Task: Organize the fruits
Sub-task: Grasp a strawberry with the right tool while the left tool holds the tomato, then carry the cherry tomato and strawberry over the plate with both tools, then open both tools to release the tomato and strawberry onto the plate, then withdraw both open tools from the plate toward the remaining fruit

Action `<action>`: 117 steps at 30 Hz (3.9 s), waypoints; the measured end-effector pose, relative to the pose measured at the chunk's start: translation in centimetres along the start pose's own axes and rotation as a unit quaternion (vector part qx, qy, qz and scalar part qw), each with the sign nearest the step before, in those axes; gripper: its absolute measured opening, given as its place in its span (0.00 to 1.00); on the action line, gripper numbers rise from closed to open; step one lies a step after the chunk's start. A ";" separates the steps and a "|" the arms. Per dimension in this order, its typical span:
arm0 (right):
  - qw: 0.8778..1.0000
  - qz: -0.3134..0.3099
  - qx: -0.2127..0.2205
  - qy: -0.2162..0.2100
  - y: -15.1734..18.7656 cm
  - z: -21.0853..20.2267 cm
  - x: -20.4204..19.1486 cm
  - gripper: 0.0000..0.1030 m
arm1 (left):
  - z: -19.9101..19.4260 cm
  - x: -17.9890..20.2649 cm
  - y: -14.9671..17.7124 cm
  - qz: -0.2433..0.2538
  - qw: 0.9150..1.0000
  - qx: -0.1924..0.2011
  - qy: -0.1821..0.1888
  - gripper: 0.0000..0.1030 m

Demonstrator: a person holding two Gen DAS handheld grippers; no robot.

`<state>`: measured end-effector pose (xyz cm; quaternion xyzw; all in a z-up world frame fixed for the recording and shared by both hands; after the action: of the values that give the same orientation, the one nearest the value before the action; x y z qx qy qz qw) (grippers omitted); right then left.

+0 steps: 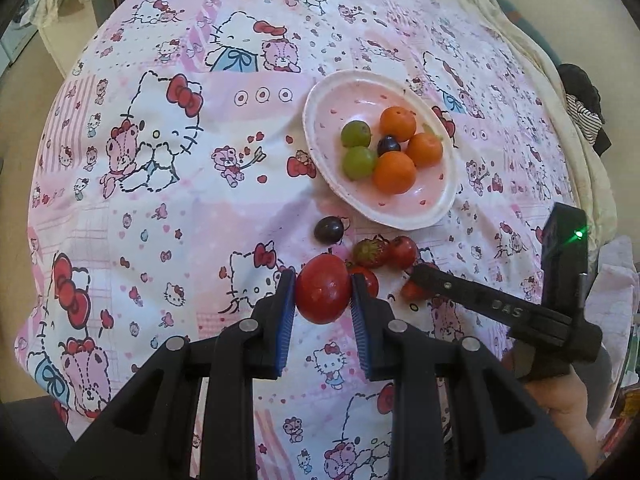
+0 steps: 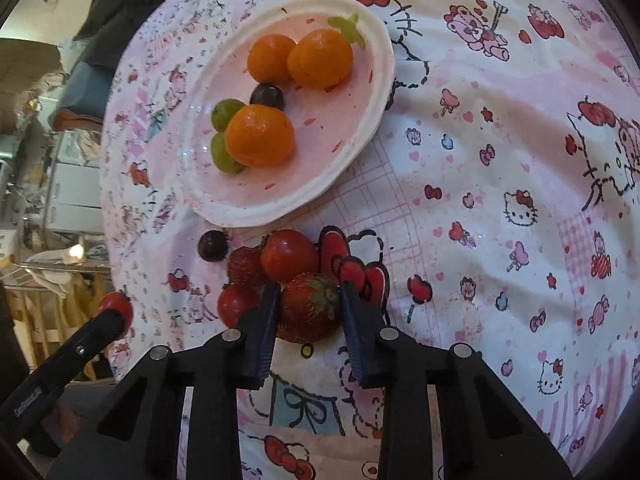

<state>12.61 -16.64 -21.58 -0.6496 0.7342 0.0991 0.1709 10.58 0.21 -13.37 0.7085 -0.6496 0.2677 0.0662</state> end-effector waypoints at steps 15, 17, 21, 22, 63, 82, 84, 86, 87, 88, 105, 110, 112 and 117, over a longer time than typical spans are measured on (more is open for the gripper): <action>0.984 0.064 0.085 -0.140 -2.3 -9.2 1.1 0.31 | -2.7 0.8 -2.0 0.028 0.998 0.050 -0.015 0.22; 0.981 0.070 0.096 -0.153 -3.2 -10.7 1.1 0.31 | -3.2 1.3 -2.9 0.038 0.997 0.058 -0.015 0.22; 0.978 0.059 0.127 -0.154 -5.5 -13.2 0.6 0.31 | -3.6 2.4 -4.9 0.053 0.996 0.066 -0.002 0.22; 0.978 0.057 0.131 -0.155 -5.9 -13.5 0.6 0.31 | -3.6 2.7 -5.4 0.059 0.996 0.067 -0.004 0.22; 0.996 0.019 0.065 -0.066 -17.5 -1.2 0.1 0.32 | 11.0 2.2 -15.1 0.129 0.991 0.004 -0.040 0.23; 0.993 -0.036 0.110 -0.021 -17.7 -3.1 -1.3 0.81 | 10.1 3.1 -15.0 0.144 0.988 0.011 -0.049 0.74; 0.992 -0.047 0.116 -0.014 -17.6 -3.4 -1.6 0.81 | 9.4 3.4 -15.0 0.147 0.988 0.019 -0.047 0.74; 0.991 -0.049 0.123 -0.011 -17.5 -3.8 -1.7 0.83 | 8.6 3.5 -15.0 0.150 0.987 0.030 -0.050 0.74; 0.990 -0.049 0.129 -0.012 -17.5 -4.2 -1.8 0.84 | 8.2 3.5 -15.0 0.150 0.987 0.036 -0.050 0.74; 0.990 -0.051 0.133 -0.013 -17.4 -4.5 -1.8 0.84 | 7.6 3.5 -14.9 0.149 0.987 0.043 -0.051 0.74; 0.983 -0.060 0.174 -0.017 -11.9 -10.0 -1.4 0.85 | -0.1 3.4 -11.5 0.120 0.983 0.116 -0.074 0.74; 0.982 -0.058 0.177 -0.016 -9.5 -11.1 -0.9 0.85 | -1.8 3.6 -9.6 0.129 0.980 0.130 -0.075 0.74; 0.982 -0.055 0.179 -0.018 -8.6 -11.5 -0.8 0.85 | -2.2 3.5 -9.0 0.126 0.980 0.133 -0.075 0.74; 0.981 -0.054 0.186 -0.015 -6.4 -12.3 -0.4 0.85 | -3.5 3.2 -7.3 0.113 0.981 0.142 -0.069 0.74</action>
<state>17.49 -21.65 -9.63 -0.6435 0.7010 -0.0384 0.3049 16.54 -0.03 -7.02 0.6497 -0.6835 0.3139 -0.1104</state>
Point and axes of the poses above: each gripper's, at about its wrist camera, not at the fingertips, and z roughly the way its jaws point, x to its right, y to its underside, the point moved 7 cm from there along z, roughly the way its jaws point, and after that the axes turned 12 degrees about y, right-handed, at the moved point
